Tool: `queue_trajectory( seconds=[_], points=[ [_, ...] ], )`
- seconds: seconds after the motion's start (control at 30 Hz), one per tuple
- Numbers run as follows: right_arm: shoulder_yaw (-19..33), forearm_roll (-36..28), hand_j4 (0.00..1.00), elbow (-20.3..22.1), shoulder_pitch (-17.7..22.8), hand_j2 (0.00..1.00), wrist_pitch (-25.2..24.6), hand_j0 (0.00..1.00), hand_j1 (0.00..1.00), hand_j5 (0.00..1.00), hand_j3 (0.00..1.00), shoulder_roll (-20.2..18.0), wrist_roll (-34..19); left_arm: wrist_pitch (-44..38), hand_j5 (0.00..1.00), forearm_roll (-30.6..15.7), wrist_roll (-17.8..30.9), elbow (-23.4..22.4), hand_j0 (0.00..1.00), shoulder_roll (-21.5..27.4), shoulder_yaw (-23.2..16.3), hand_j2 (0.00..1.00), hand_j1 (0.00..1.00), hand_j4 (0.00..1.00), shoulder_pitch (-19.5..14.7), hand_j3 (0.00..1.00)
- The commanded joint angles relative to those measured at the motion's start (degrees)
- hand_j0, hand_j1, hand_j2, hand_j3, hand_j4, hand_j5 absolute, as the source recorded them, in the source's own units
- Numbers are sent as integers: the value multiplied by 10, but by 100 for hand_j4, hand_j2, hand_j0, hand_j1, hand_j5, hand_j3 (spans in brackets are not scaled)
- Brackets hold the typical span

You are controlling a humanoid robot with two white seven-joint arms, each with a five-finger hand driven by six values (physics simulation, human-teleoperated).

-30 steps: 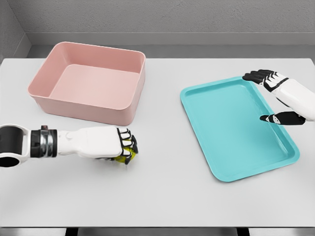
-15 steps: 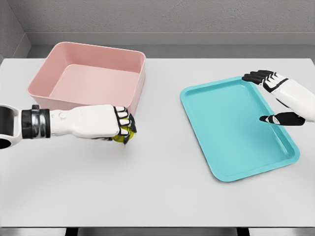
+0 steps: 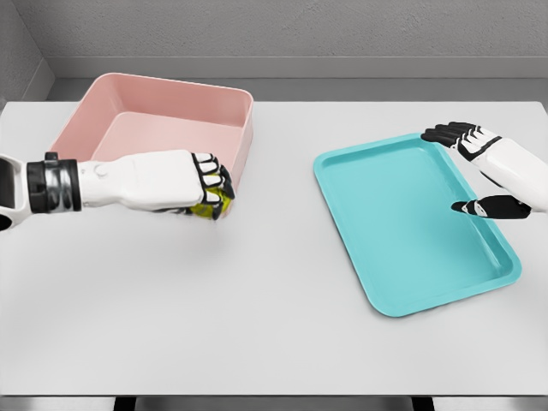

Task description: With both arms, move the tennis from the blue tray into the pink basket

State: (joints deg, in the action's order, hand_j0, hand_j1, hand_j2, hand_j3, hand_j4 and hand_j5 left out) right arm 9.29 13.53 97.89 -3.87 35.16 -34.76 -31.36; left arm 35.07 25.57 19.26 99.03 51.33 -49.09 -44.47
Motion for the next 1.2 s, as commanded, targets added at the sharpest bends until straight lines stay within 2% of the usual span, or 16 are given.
queue_trajectory(
  seconds=[0.0,0.37,0.63,0.67,0.73,0.77,0.93,1.03,1.17],
  points=[
    [0,-4,100,0,0,100,-2,100,100,100,100,0,0,-1,45,-4,0,-16,45,-5,0,45,45,45,0,45],
    [0,-4,100,1,0,100,-2,100,100,100,100,0,1,-1,45,-17,0,-89,45,-23,1,45,45,45,-40,45],
    [0,-4,100,2,0,100,-2,100,100,100,100,0,1,-1,46,-17,0,-198,46,-55,3,46,46,46,-87,46],
    [0,-4,100,3,0,100,-2,100,100,100,100,0,1,-1,49,-17,0,-216,49,-58,5,49,49,49,-91,49],
    [-1,-4,100,3,0,100,-2,100,100,100,100,0,1,-1,90,-26,-5,-244,90,-62,13,90,90,90,-92,90],
    [-1,-4,100,2,0,100,-2,100,100,100,100,0,1,-1,100,-43,-5,-242,100,-63,12,100,100,100,-90,100],
    [0,-4,100,0,0,100,-2,100,100,100,100,0,1,-1,100,-59,-5,-231,100,-51,12,100,100,100,-85,100],
    [0,-4,100,0,0,100,-2,100,100,100,100,0,1,-1,100,-94,-5,-226,100,-16,15,100,100,100,-77,100],
    [0,-4,100,1,0,100,-2,100,100,100,100,0,1,-1,100,-97,-5,-235,100,33,21,100,100,100,-77,100]
  ],
)
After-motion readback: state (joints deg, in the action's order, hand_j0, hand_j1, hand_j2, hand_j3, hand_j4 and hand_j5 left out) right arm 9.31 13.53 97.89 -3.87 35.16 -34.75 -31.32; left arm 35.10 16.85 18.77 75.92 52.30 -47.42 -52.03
